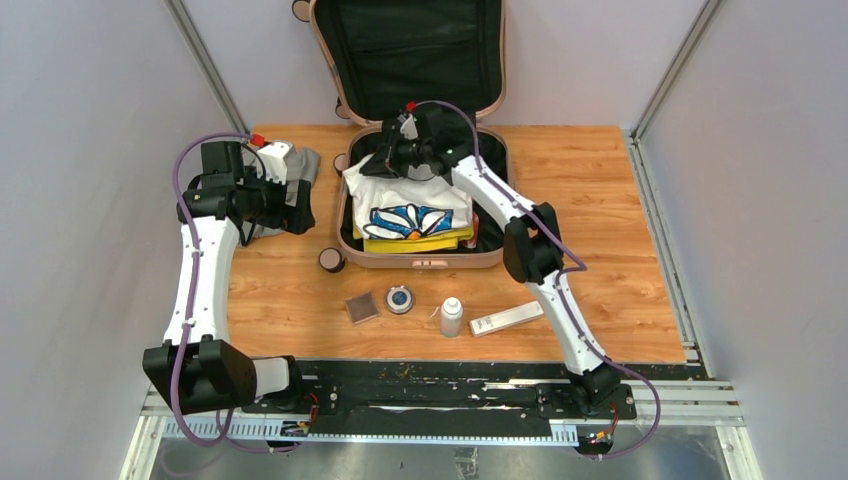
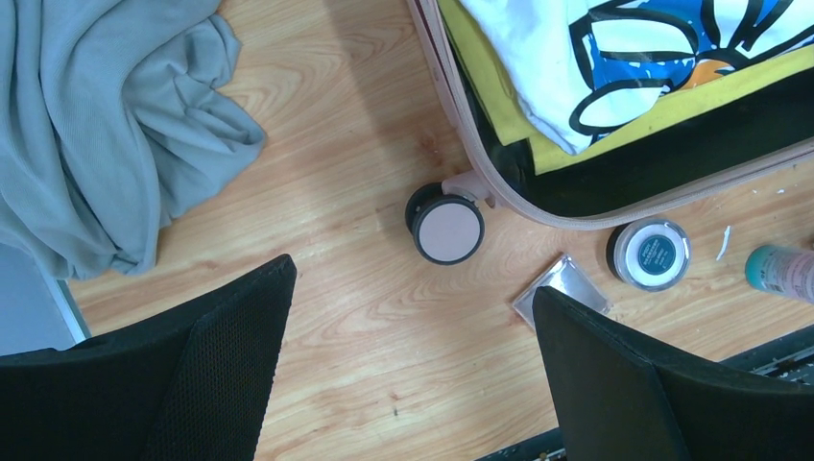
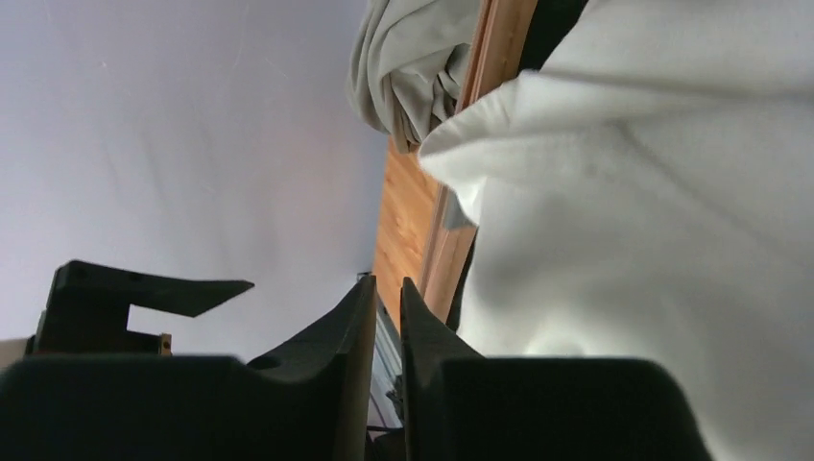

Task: Pack the luggage
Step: Place the clothes in the luggage.

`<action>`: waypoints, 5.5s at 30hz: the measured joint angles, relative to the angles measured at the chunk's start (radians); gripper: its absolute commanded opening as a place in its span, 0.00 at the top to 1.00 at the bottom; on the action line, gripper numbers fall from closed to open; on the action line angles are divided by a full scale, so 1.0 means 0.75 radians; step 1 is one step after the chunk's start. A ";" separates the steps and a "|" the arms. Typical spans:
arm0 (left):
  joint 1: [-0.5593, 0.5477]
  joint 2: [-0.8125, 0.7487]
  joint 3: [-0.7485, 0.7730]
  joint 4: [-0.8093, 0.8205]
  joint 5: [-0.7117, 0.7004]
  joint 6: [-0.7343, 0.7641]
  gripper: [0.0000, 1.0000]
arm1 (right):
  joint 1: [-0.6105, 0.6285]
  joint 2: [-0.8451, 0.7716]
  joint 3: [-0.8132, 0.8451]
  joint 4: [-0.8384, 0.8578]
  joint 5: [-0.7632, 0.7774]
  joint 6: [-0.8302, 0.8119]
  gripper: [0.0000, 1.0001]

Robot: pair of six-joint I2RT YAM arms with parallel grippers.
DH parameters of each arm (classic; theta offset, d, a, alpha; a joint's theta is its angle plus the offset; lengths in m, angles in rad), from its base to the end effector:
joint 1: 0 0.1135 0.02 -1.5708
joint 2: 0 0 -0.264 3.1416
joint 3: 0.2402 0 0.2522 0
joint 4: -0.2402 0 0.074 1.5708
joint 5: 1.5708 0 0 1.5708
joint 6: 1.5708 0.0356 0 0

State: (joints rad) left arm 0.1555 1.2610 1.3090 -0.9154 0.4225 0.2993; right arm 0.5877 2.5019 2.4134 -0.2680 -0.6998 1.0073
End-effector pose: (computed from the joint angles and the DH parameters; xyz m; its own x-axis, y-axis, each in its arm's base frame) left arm 0.2494 0.0243 0.3554 -0.6843 0.1649 -0.7103 0.3376 0.9351 -0.1081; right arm 0.4666 0.3384 0.2739 -0.9383 0.1519 -0.3105 -0.2493 0.3249 0.9123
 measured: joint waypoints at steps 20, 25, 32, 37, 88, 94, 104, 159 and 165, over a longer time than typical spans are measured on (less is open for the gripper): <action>0.000 0.032 -0.019 -0.001 -0.050 0.015 0.00 | 0.026 0.154 -0.085 0.206 0.441 0.191 0.97; 0.000 0.032 -0.020 0.000 -0.062 0.024 0.00 | 0.024 0.226 0.095 0.137 0.479 0.166 0.87; 0.000 0.032 -0.024 0.000 -0.066 0.030 0.00 | 0.007 0.242 0.115 0.232 0.409 0.169 0.87; 0.000 0.032 -0.024 0.000 -0.066 0.029 0.00 | 0.007 0.252 0.074 0.301 0.397 0.194 0.88; -0.520 0.461 0.321 0.058 -0.199 -0.030 0.00 | -0.417 -0.300 -0.718 0.089 0.513 -0.078 0.56; -0.623 0.751 0.538 0.109 -0.364 -0.027 0.00 | -0.418 -0.282 -0.671 0.025 0.552 -0.126 0.50; -0.696 0.911 0.446 0.298 -0.638 0.039 0.00 | -0.432 -0.454 -0.551 -0.246 0.735 -0.342 0.48; -0.728 0.750 0.162 0.405 -0.817 0.179 0.00 | -0.243 -0.805 -1.378 -0.026 0.251 -0.287 0.31; -0.727 0.728 0.186 0.380 -0.842 0.163 0.00 | -0.245 -1.016 -1.362 -0.093 0.314 -0.399 0.09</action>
State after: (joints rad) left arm -0.3897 1.8072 1.4483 -0.6300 -0.2092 0.4217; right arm 0.4038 1.7397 1.3918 -0.3374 -0.4641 0.7078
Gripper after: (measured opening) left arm 0.999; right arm 0.822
